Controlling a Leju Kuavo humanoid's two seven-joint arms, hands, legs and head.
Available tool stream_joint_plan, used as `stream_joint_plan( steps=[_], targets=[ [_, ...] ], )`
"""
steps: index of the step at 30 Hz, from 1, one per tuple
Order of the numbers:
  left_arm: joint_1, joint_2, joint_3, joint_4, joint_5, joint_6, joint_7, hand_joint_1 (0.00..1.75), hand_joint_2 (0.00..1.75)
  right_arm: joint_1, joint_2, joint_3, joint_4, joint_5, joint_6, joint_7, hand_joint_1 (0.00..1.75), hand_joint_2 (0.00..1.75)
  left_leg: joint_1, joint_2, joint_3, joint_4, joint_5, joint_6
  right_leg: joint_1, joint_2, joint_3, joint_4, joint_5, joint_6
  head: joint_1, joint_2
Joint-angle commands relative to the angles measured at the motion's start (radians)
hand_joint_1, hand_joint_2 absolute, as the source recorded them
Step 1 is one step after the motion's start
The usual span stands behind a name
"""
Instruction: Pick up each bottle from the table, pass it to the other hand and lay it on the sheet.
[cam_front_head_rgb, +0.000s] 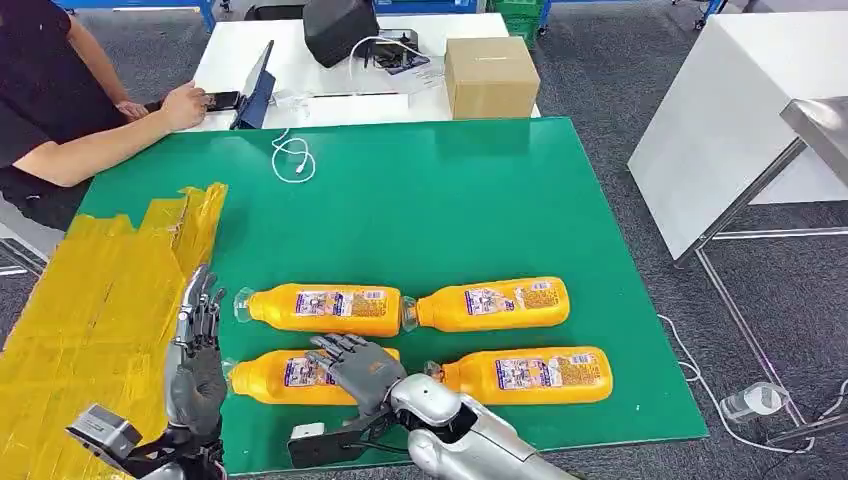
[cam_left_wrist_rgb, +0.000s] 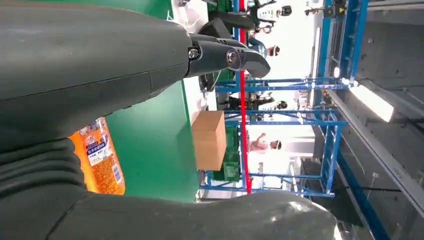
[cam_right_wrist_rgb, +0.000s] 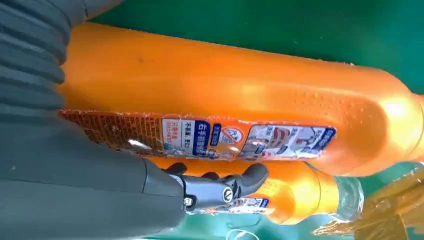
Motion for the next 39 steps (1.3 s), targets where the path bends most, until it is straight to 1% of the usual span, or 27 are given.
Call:
stream_joint_plan(
  steps=[1,2,4,6,7,10,13,14,15,16,18,21,22,23,24,26,31,32,33,34,35,36,37,38,39],
  targets=[
    [-0.039,0.006,0.016,0.075,0.004,0.004,0.005,0.00,0.00,-0.117,-0.021,0.192,0.244,-0.059,0.197,-0.037,1.41,1.75,0.000,0.001,0.005,-0.002,0.000,0.000,0.000,0.000,0.004,-0.002,0.000,-0.001,0.000,0.000],
    [-0.038,0.008,0.013,0.075,0.006,0.006,0.005,0.00,0.00,-0.123,-0.025,0.204,0.249,-0.071,0.212,-0.051,1.75,1.75,0.001,0.001,0.007,-0.003,0.000,-0.001,0.001,0.000,0.006,-0.003,0.001,-0.002,0.000,0.000],
    [-0.040,0.009,0.011,0.077,0.019,0.011,0.003,0.00,0.00,-0.138,-0.038,0.235,0.247,-0.103,0.250,-0.070,1.75,1.75,0.000,0.002,0.012,-0.002,0.000,-0.001,0.000,0.000,0.009,-0.003,0.000,-0.001,0.000,0.000],
    [-0.042,0.002,0.017,0.075,0.034,0.029,0.000,0.00,0.00,-0.145,-0.049,0.254,0.240,-0.136,0.274,-0.077,1.75,1.75,0.001,0.000,0.014,-0.003,0.000,-0.001,0.001,-0.002,0.006,-0.004,0.000,-0.002,0.000,0.000],
    [-0.042,-0.005,0.024,0.071,0.041,0.045,-0.004,0.00,0.00,-0.147,-0.053,0.260,0.236,-0.145,0.276,-0.077,1.75,1.75,0.000,0.001,0.014,-0.002,0.000,-0.001,0.001,-0.001,0.002,-0.003,0.000,-0.002,0.000,0.000],
    [-0.041,-0.010,0.033,0.062,0.044,0.060,-0.007,0.00,0.00,-0.146,-0.054,0.263,0.234,-0.150,0.276,-0.074,1.75,1.75,0.001,0.001,0.015,-0.003,-0.001,-0.002,0.001,-0.001,0.003,-0.004,0.000,-0.002,0.000,0.000],
    [-0.036,-0.030,0.078,-0.007,0.079,0.177,-0.013,0.00,0.00,-0.152,-0.062,0.301,0.235,-0.200,0.263,-0.058,1.75,1.75,0.001,0.001,0.016,-0.004,-0.001,-0.001,0.001,-0.001,0.005,-0.005,-0.001,-0.002,0.000,0.000],
    [-0.034,-0.038,0.106,-0.035,0.087,0.220,-0.013,0.00,0.00,-0.154,-0.064,0.310,0.235,-0.209,0.260,-0.055,1.75,1.75,0.001,0.001,0.016,-0.004,-0.001,-0.001,0.001,-0.001,0.007,-0.005,0.000,-0.002,0.000,0.000],
    [-0.032,-0.041,0.129,-0.069,0.089,0.256,-0.013,0.00,0.00,-0.157,-0.064,0.321,0.236,-0.223,0.255,-0.052,1.75,1.75,0.001,0.002,0.017,-0.002,-0.002,-0.001,0.001,0.000,0.015,-0.004,-0.001,-0.002,0.000,0.000],
    [-0.029,-0.047,0.163,-0.091,0.103,0.286,-0.013,0.00,0.00,-0.152,-0.063,0.315,0.238,-0.248,0.247,-0.048,1.75,1.75,0.001,0.003,0.017,-0.001,-0.002,-0.001,0.001,0.001,0.015,-0.002,-0.001,-0.001,0.000,0.000],
    [-0.026,-0.041,0.170,-0.092,0.111,0.281,-0.013,0.00,0.00,-0.151,-0.063,0.316,0.239,-0.248,0.245,-0.048,1.75,1.75,0.003,0.001,0.016,-0.002,-0.002,-0.002,0.003,0.000,0.015,-0.005,0.000,-0.002,0.000,0.000],
    [-0.026,-0.041,0.170,-0.092,0.111,0.281,-0.013,0.00,0.00,-0.151,-0.063,0.316,0.239,-0.248,0.245,-0.048,1.75,1.75,0.001,0.001,0.018,-0.003,-0.001,-0.002,0.001,-0.001,0.016,-0.004,0.000,-0.002,-0.001,0.000],
    [-0.026,-0.041,0.170,-0.092,0.111,0.281,-0.013,0.00,0.00,-0.151,-0.063,0.316,0.239,-0.248,0.245,-0.048,1.75,1.75,0.001,0.001,0.018,-0.002,-0.001,-0.002,0.001,-0.001,0.014,-0.003,-0.001,-0.002,0.000,0.000],
    [-0.026,-0.041,0.170,-0.092,0.111,0.281,-0.013,0.00,0.00,-0.151,-0.063,0.316,0.239,-0.248,0.245,-0.048,1.75,1.75,0.001,0.002,0.019,-0.002,-0.001,-0.001,0.001,0.000,0.007,-0.003,-0.001,-0.001,0.000,0.000],
    [-0.026,-0.041,0.170,-0.092,0.111,0.281,-0.013,0.00,0.00,-0.151,-0.063,0.316,0.239,-0.248,0.245,-0.048,1.75,1.75,0.002,-0.001,0.017,-0.003,0.001,-0.002,0.002,-0.002,0.006,-0.006,0.001,-0.003,0.000,0.000],
    [-0.026,-0.041,0.170,-0.092,0.111,0.281,-0.013,0.00,0.00,-0.151,-0.063,0.316,0.239,-0.248,0.245,-0.048,1.75,1.75,0.001,0.002,0.018,-0.002,-0.002,-0.002,0.001,0.000,0.006,-0.003,-0.001,-0.002,0.000,0.000],
    [-0.026,-0.041,0.170,-0.092,0.111,0.281,-0.013,0.00,0.00,-0.151,-0.063,0.316,0.239,-0.248,0.245,-0.048,1.75,1.75,0.001,0.002,0.019,-0.003,-0.002,-0.002,0.001,0.000,0.008,-0.004,-0.001,-0.002,0.000,0.000],
    [-0.031,-0.050,0.181,-0.094,0.117,0.295,-0.013,0.00,0.00,-0.141,-0.058,0.294,0.242,-0.279,0.230,-0.043,1.75,1.75,0.001,0.002,0.019,-0.003,-0.002,-0.002,0.000,0.000,0.008,-0.003,-0.002,-0.002,0.000,0.000],
    [-0.030,-0.047,0.193,-0.068,0.171,0.278,-0.013,0.00,0.00,-0.123,-0.053,0.252,0.242,-0.327,0.212,-0.039,1.75,1.75,0.001,0.000,0.019,-0.003,-0.001,-0.002,0.001,-0.002,0.008,-0.005,-0.001,-0.002,0.000,0.000],
    [-0.029,-0.039,0.205,-0.059,0.189,0.284,-0.013,0.00,0.00,-0.091,-0.054,0.203,0.232,-0.369,0.170,-0.035,1.75,1.75,0.001,0.001,0.020,-0.003,-0.002,-0.002,0.001,-0.001,0.009,-0.004,-0.001,-0.002,0.000,0.000],
    [-0.023,-0.044,0.227,-0.066,0.203,0.300,-0.013,0.00,0.00,-0.057,-0.055,0.156,0.211,-0.403,0.108,-0.039,1.75,1.75,0.001,0.001,0.021,-0.003,-0.002,-0.002,0.001,-0.001,0.009,-0.004,-0.002,-0.002,0.000,0.000],
    [-0.018,-0.048,0.241,-0.074,0.211,0.309,-0.013,0.00,0.00,-0.035,-0.057,0.130,0.193,-0.421,0.076,-0.046,1.75,1.75,0.001,0.000,0.021,-0.005,-0.001,-0.002,0.001,-0.002,0.010,-0.006,-0.001,-0.003,0.000,0.000],
    [-0.011,-0.061,0.262,-0.086,0.225,0.325,-0.013,0.00,0.00,0.000,-0.063,0.082,0.146,-0.447,0.013,-0.063,1.75,1.75,0.001,0.001,0.021,-0.004,-0.002,-0.002,0.001,-0.001,0.010,-0.005,-0.001,-0.002,0.000,0.000],
    [-0.005,-0.062,0.267,-0.090,0.233,0.326,-0.013,0.00,0.00,0.012,-0.067,0.071,0.123,-0.450,0.001,-0.066,1.75,1.75,0.001,0.002,0.020,-0.003,-0.002,-0.002,0.001,0.000,0.009,-0.004,-0.002,-0.002,0.000,0.000],
    [0.012,-0.080,0.293,-0.114,0.253,0.352,-0.013,0.00,0.00,0.084,-0.078,-0.008,0.005,-0.471,-0.085,-0.113,1.75,1.75,0.002,0.000,0.019,-0.005,-0.001,-0.003,0.003,-0.002,0.009,-0.007,0.000,-0.003,0.000,0.000]
  ],
)
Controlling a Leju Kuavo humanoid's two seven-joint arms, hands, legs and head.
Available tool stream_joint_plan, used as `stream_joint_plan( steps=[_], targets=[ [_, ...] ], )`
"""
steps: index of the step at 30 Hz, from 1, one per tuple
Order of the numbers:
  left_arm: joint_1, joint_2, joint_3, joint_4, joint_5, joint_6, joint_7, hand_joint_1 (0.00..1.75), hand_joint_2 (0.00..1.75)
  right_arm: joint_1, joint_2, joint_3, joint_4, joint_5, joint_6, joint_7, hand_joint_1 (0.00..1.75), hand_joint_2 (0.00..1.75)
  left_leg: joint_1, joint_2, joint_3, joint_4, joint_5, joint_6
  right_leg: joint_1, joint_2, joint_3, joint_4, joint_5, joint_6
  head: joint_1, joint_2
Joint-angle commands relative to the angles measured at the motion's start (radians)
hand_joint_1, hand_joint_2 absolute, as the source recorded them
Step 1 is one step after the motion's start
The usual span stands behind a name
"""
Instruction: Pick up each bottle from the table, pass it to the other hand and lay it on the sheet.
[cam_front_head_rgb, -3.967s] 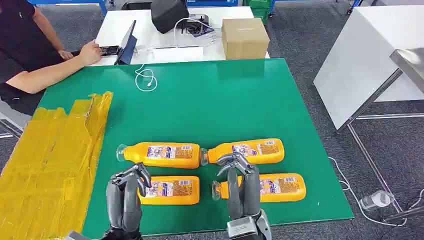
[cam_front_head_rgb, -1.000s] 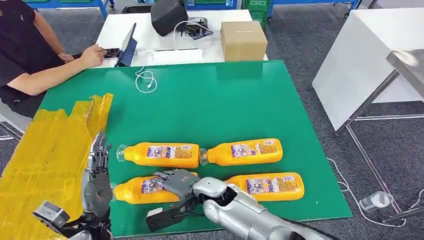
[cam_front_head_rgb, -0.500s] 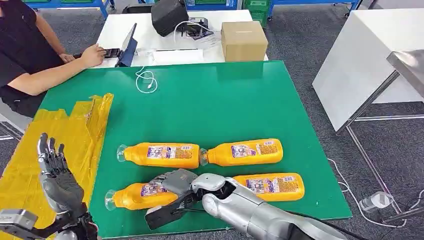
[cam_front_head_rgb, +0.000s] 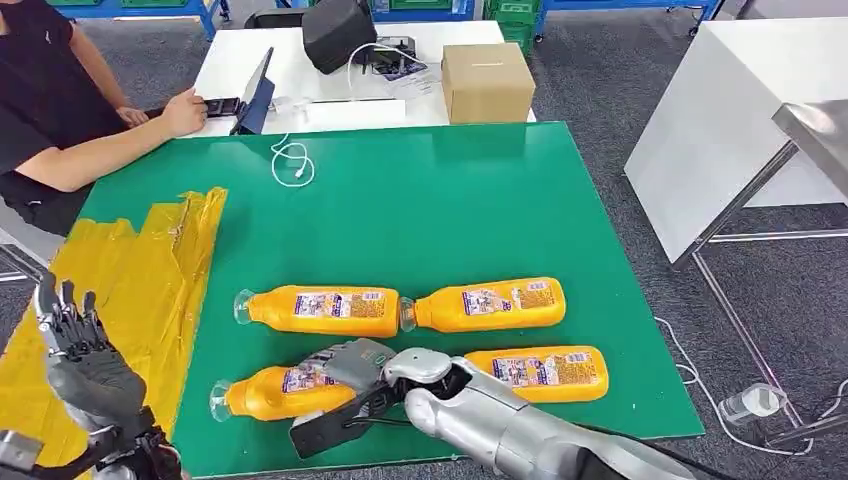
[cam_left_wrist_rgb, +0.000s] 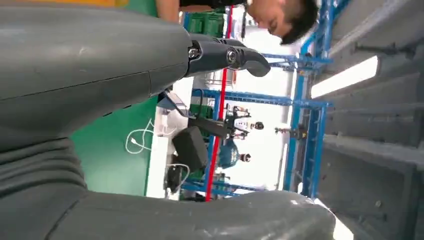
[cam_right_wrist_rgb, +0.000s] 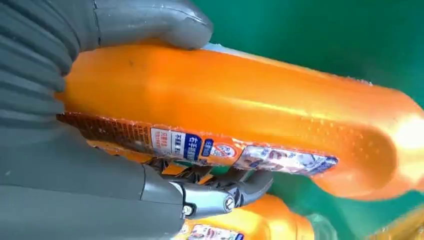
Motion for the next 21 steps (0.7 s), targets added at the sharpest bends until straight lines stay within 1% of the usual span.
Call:
stream_joint_plan(
  steps=[1,2,4,5,6,7,8,9,10,13,15,16,17,18,19,20,21],
  targets=[
    [0.033,-0.048,0.139,-0.005,0.099,0.054,0.003,0.00,0.00,0.312,-0.056,-0.285,-0.230,-0.140,-0.285,-0.124,1.75,1.75,0.002,-0.003,0.002,-0.004,0.001,0.000,0.002,-0.004,0.004,-0.005,0.001,-0.001,0.000,0.000],
    [0.042,-0.049,0.139,-0.008,0.116,0.039,0.010,0.00,0.00,0.358,-0.062,-0.318,-0.315,-0.127,-0.293,-0.124,1.75,1.75,0.002,-0.002,0.003,-0.003,0.000,0.000,0.002,-0.002,0.004,-0.004,0.000,-0.001,0.000,0.000],
    [0.053,-0.042,0.116,0.009,0.153,-0.034,0.083,0.00,0.00,0.474,-0.065,-0.408,-0.520,-0.087,-0.351,-0.192,1.75,1.75,0.002,-0.004,0.002,-0.003,-0.001,-0.001,0.003,-0.003,0.004,-0.005,0.000,-0.002,0.000,0.000],
    [0.054,-0.040,0.106,0.021,0.152,-0.054,0.097,0.00,1.75,0.511,-0.064,-0.438,-0.590,-0.086,-0.358,-0.209,1.75,1.75,0.002,-0.003,0.003,-0.001,-0.002,-0.001,0.002,-0.002,0.004,-0.002,-0.001,-0.002,0.001,0.000],
    [0.056,-0.039,0.093,0.036,0.177,-0.089,0.136,0.00,1.75,0.548,-0.057,-0.475,-0.657,-0.099,-0.365,-0.254,1.75,1.75,0.002,-0.005,0.002,-0.001,-0.002,-0.002,0.003,-0.004,0.003,-0.003,-0.002,-0.002,0.001,0.000],
    [0.058,-0.043,0.092,0.043,0.196,-0.113,0.138,0.00,1.75,0.571,-0.054,-0.498,-0.715,-0.108,-0.353,-0.276,1.75,1.75,0.002,-0.005,-0.001,0.000,-0.002,-0.002,0.002,-0.005,0.001,-0.001,-0.003,-0.002,0.001,0.000],
    [0.065,-0.045,0.092,0.040,0.208,-0.129,0.139,0.00,1.75,0.584,-0.048,-0.516,-0.745,-0.112,-0.356,-0.299,1.75,1.75,0.003,-0.007,-0.002,0.000,-0.003,-0.002,0.003,-0.006,0.001,-0.002,-0.004,-0.004,0.000,0.000],
    [0.076,-0.050,0.095,0.031,0.227,-0.157,0.144,0.00,1.75,0.597,-0.041,-0.536,-0.769,-0.111,-0.358,-0.324,1.75,1.75,0.002,-0.005,-0.008,0.000,-0.001,-0.002,0.002,-0.004,0.004,-0.001,-0.001,-0.002,0.000,0.000],
    [0.086,-0.055,0.098,0.019,0.238,-0.177,0.150,0.00,1.75,0.605,-0.036,-0.549,-0.785,-0.117,-0.352,-0.336,1.75,1.75,0.002,-0.007,-0.009,0.001,-0.001,-0.001,0.002,-0.006,0.004,-0.001,-0.002,-0.002,0.002,0.000],
    [0.102,-0.066,0.103,-0.009,0.242,-0.199,0.150,0.00,1.75,0.617,-0.021,-0.578,-0.795,-0.145,-0.341,-0.390,1.75,1.75,0.001,-0.004,-0.010,0.001,-0.002,0.000,0.002,-0.002,0.003,0.000,-0.003,-0.001,0.000,0.000],
    [0.105,-0.066,0.095,-0.010,0.241,-0.210,0.153,0.00,1.75,0.618,-0.013,-0.584,-0.790,-0.152,-0.336,-0.411,1.75,1.75,0.001,-0.005,-0.012,0.001,-0.001,0.000,0.001,-0.003,0.001,0.000,-0.002,-0.001,0.000,0.000],
    [0.108,-0.062,0.082,-0.007,0.242,-0.226,0.163,0.00,1.75,0.616,-0.011,-0.585,-0.787,-0.154,-0.331,-0.417,1.75,1.75,0.002,-0.005,-0.010,0.001,-0.003,0.000,0.002,-0.003,0.004,-0.001,-0.003,-0.002,0.000,0.000],
    [0.109,-0.060,0.075,-0.004,0.249,-0.242,0.175,0.00,1.75,0.617,-0.007,-0.587,-0.786,-0.159,-0.330,-0.428,1.75,1.75,0.001,-0.005,-0.012,0.001,-0.001,0.000,0.001,-0.003,0.001,0.000,-0.001,-0.001,0.001,0.000],
    [0.115,-0.046,0.046,0.008,0.277,-0.304,0.209,0.00,1.75,0.616,-0.002,-0.591,-0.783,-0.160,-0.329,-0.437,1.75,1.75,0.001,-0.004,-0.014,0.001,0.000,0.000,0.001,-0.002,-0.001,0.000,-0.001,-0.001,0.000,0.000],
    [0.115,-0.046,0.046,0.008,0.277,-0.304,0.209,0.00,1.75,0.616,-0.002,-0.591,-0.783,-0.160,-0.329,-0.437,1.75,1.75,0.001,-0.005,-0.013,0.000,0.000,0.000,0.001,-0.002,-0.001,0.000,-0.001,-0.002,0.000,0.000],
    [0.122,-0.039,0.017,0.023,0.293,-0.364,0.229,0.00,1.75,0.613,0.000,-0.594,-0.783,-0.165,-0.322,-0.447,1.75,1.75,0.001,-0.005,-0.013,0.000,0.000,0.000,0.001,-0.003,0.000,0.000,-0.001,-0.002,0.000,0.000],
    [0.127,-0.043,0.008,0.027,0.293,-0.371,0.229,0.00,1.75,0.612,0.000,-0.595,-0.783,-0.164,-0.322,-0.448,1.75,1.75,0.000,-0.005,-0.014,0.000,0.001,0.000,0.000,-0.003,-0.002,0.000,0.000,-0.001,0.000,0.000]
  ],
)
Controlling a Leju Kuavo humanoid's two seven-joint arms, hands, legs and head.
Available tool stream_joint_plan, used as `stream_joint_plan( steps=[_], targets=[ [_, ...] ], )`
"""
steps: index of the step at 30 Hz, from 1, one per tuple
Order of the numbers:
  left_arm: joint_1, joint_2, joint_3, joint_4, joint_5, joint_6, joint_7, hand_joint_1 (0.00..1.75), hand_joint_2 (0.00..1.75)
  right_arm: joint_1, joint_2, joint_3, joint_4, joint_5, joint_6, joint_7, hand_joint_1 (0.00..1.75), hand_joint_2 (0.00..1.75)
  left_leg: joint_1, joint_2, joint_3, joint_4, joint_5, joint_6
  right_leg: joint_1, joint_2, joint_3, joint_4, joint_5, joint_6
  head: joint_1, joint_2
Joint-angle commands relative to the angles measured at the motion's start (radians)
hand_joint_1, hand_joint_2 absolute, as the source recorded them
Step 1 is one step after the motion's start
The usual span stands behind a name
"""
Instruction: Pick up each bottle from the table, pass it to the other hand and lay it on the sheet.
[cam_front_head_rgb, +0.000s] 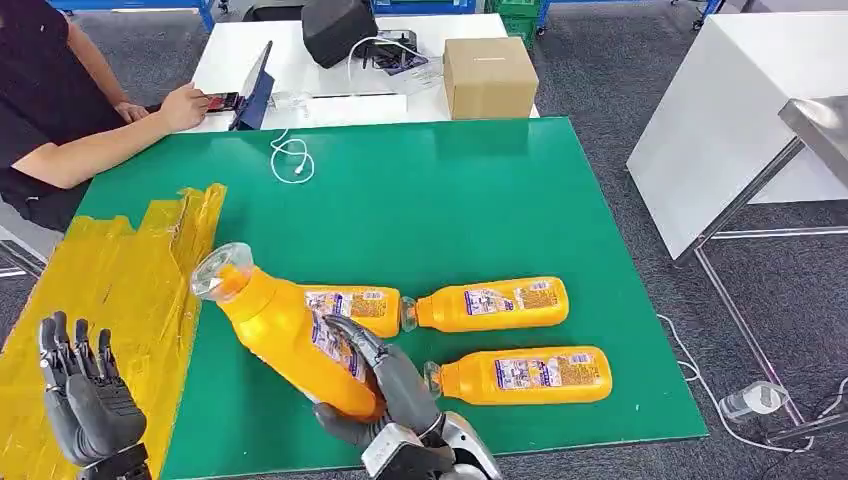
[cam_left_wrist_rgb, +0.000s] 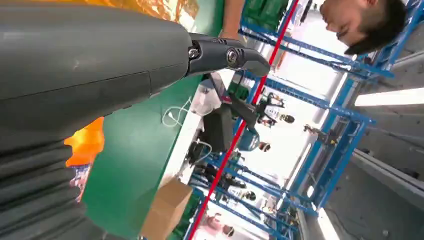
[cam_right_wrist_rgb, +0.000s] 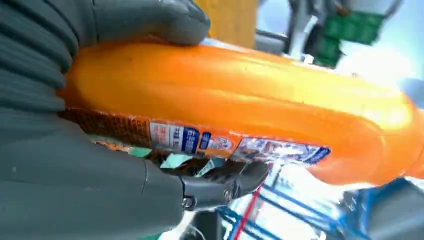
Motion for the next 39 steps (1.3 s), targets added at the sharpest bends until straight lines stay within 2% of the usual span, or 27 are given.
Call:
stream_joint_plan(
  steps=[1,7,11,18,25,34,39],
  targets=[
    [0.031,0.015,-0.094,0.048,0.052,-0.180,0.077,0.00,1.75,0.035,0.013,-0.091,-0.079,-0.017,0.025,-0.046,1.75,1.75,0.000,-0.001,0.001,-0.001,0.000,0.000,0.000,-0.001,0.001,-0.001,0.000,-0.001,0.000,0.000],
    [0.049,0.017,-0.130,0.050,0.054,-0.241,0.079,0.00,1.75,0.027,0.016,-0.095,-0.063,-0.010,0.039,-0.049,1.75,1.75,0.000,0.000,0.003,-0.001,-0.001,-0.001,0.001,-0.001,0.003,-0.002,-0.001,-0.001,0.000,0.000],
    [0.067,0.038,-0.188,0.056,0.086,-0.345,0.095,0.00,1.75,-0.005,0.020,-0.081,-0.005,0.012,0.069,-0.024,1.75,1.75,0.001,0.000,0.005,-0.002,-0.002,-0.001,0.002,0.000,0.005,-0.003,-0.001,-0.002,0.000,0.000],
    [0.078,0.057,-0.254,0.065,0.113,-0.397,0.112,0.00,1.75,-0.051,0.031,-0.042,0.082,0.065,0.098,0.012,1.75,1.75,0.000,0.001,0.002,-0.002,0.000,-0.001,0.000,0.001,0.003,-0.002,0.000,-0.001,0.000,0.000],
    [0.072,0.094,-0.326,0.088,0.152,-0.413,0.127,0.00,1.75,-0.149,0.058,0.062,0.242,0.166,0.128,0.057,1.75,1.75,0.001,0.003,0.004,-0.003,0.000,-0.001,0.001,0.003,0.004,-0.003,0.001,-0.002,0.000,0.000],
    [0.048,0.105,-0.323,0.128,0.176,-0.391,0.136,0.00,1.75,-0.213,0.092,0.175,0.346,0.210,0.147,0.062,1.75,1.75,0.001,0.002,0.004,-0.003,0.000,-0.001,0.001,0.002,0.004,-0.002,0.000,-0.002,0.000,0.000],
    [0.047,0.105,-0.322,0.130,0.174,-0.389,0.137,0.00,1.75,-0.214,0.093,0.179,0.349,0.212,0.148,0.061,1.75,1.75,0.000,0.001,0.003,-0.002,0.000,-0.001,0.000,0.001,0.003,-0.002,0.000,-0.001,0.000,0.000]
  ],
)
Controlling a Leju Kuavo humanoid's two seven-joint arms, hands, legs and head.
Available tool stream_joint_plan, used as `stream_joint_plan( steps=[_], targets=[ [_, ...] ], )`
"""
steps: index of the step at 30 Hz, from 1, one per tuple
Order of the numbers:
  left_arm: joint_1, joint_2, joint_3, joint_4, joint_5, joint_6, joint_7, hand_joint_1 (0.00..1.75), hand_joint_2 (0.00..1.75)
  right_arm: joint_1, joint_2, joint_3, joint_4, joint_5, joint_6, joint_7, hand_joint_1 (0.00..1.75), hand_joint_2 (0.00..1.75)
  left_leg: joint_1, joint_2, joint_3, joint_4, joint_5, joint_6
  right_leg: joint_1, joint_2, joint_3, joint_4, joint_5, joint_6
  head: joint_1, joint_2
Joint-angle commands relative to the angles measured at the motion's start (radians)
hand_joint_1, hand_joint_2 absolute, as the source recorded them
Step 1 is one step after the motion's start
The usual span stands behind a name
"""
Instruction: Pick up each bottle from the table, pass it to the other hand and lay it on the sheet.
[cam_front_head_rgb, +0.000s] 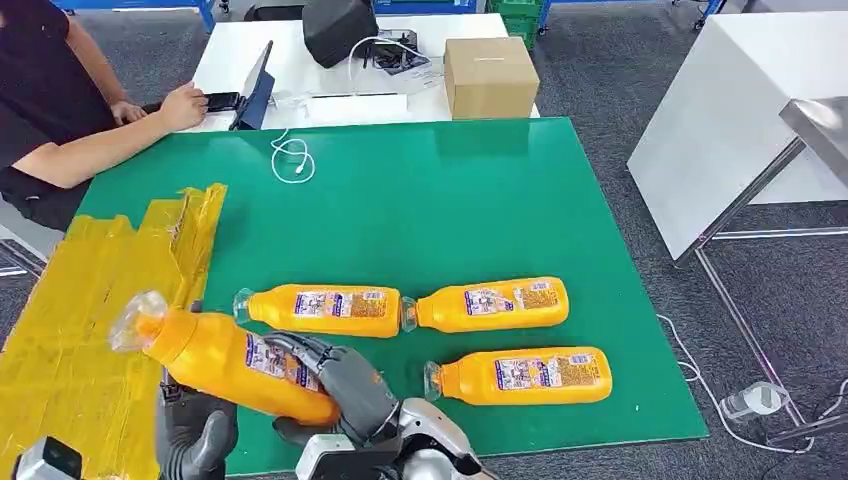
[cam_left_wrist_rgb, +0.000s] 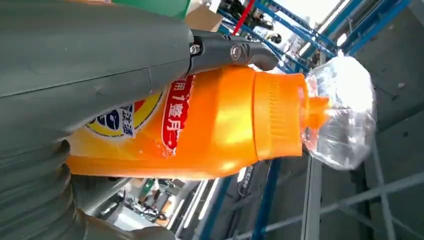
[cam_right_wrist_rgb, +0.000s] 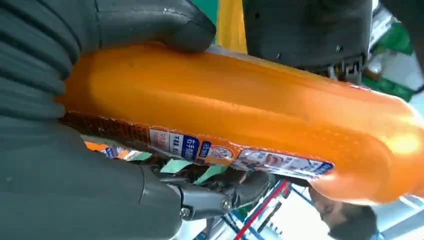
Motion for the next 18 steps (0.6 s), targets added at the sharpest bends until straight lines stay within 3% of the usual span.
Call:
stream_joint_plan(
  steps=[1,5,6,18],
  targets=[
    [-0.031,0.044,-0.025,0.080,-0.010,0.004,0.011,0.00,1.75,-0.067,0.015,0.095,0.142,0.007,0.011,0.003,1.75,1.75,0.000,0.000,0.003,-0.002,0.000,0.000,0.000,0.000,0.002,-0.002,0.000,-0.001,0.000,0.000],
    [-0.041,0.038,-0.007,0.091,-0.016,0.028,0.015,0.00,1.75,-0.066,0.035,0.112,0.161,0.021,0.013,-0.002,1.75,1.75,0.001,0.001,0.004,-0.002,0.000,-0.001,0.001,0.000,0.003,-0.002,0.000,-0.001,0.000,0.000],
    [-0.045,0.036,-0.005,0.091,-0.020,0.026,0.011,1.71,1.75,-0.067,0.037,0.116,0.166,0.024,0.010,-0.001,1.75,1.75,0.000,0.001,0.003,-0.002,0.000,-0.001,0.001,0.000,0.003,-0.002,0.000,-0.001,0.000,0.000],
    [-0.048,0.027,0.004,0.090,-0.023,0.022,0.003,1.75,1.75,-0.061,0.031,0.102,0.164,0.018,0.000,0.001,1.75,1.75,0.001,-0.001,0.003,-0.002,0.000,-0.001,0.001,-0.001,0.003,-0.002,-0.001,-0.001,0.000,0.000]
  ],
)
